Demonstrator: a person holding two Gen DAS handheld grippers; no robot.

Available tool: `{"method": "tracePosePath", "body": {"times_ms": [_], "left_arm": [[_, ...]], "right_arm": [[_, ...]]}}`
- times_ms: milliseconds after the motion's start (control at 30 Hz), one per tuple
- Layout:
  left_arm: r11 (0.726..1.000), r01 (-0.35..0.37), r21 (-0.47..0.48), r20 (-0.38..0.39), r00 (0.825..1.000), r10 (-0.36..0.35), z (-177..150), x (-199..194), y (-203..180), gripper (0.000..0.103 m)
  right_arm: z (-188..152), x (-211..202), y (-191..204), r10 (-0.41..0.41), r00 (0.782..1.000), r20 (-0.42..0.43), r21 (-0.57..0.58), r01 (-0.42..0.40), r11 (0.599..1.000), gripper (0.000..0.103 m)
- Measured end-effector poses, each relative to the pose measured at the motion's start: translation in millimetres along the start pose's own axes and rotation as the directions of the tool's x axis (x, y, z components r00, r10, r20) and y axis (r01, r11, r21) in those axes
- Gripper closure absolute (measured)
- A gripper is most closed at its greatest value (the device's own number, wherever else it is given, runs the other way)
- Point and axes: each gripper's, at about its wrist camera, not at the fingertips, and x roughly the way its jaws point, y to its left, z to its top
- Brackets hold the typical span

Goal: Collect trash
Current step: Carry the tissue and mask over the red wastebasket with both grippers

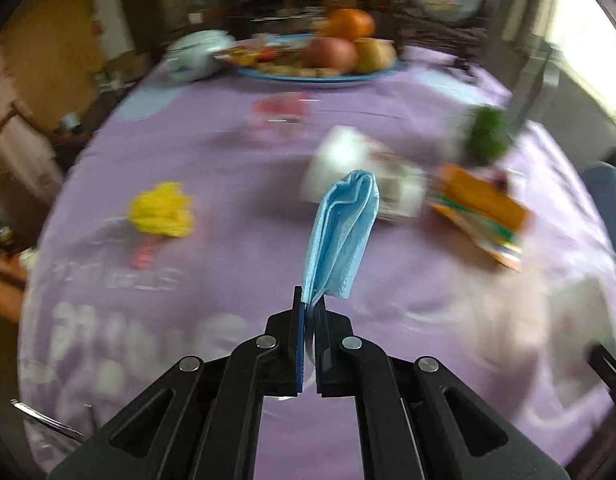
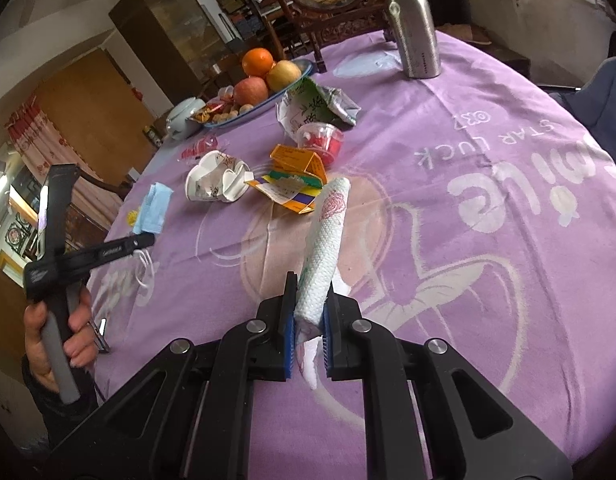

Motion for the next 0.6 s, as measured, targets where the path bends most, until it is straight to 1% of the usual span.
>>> {"method": "tracePosePath", "body": {"times_ms": [67,200,433,533,600], "left_arm": [[0.998,0.056,0.038,-0.002,0.998,-0.056,-6,-7,-15,0.098],[0.988,0.118,0.099,-0.014,0.993,-0.117,-15,-11,-44,0.098],[0.969,0.159,0.188,-0.062,0.987,-0.15,-37,-11,-87,0.098],[0.958,0.162,0.236,-0.078,0.986,-0.148,-46,-10,-109,0.098],[0.948,0.175,0.266,-0.085,0.984,-0.158,-51,-10,-125,0.098]], "right_arm": [[-2,-9,-6,-0.003,1.0,0.014,0.009,0.003,1.0,0.091],[-10,-23,-15,-0.015,1.0,0.027,0.017,0.014,1.0,0.091],[-27,-42,-44,-0.046,0.998,0.035,0.057,0.044,0.997,0.091],[-34,-55,-58,-0.061,0.996,0.062,0.087,0.055,0.995,0.091],[-41,-68,-66,-0.091,0.991,0.103,0.1,0.081,0.992,0.091]]}}
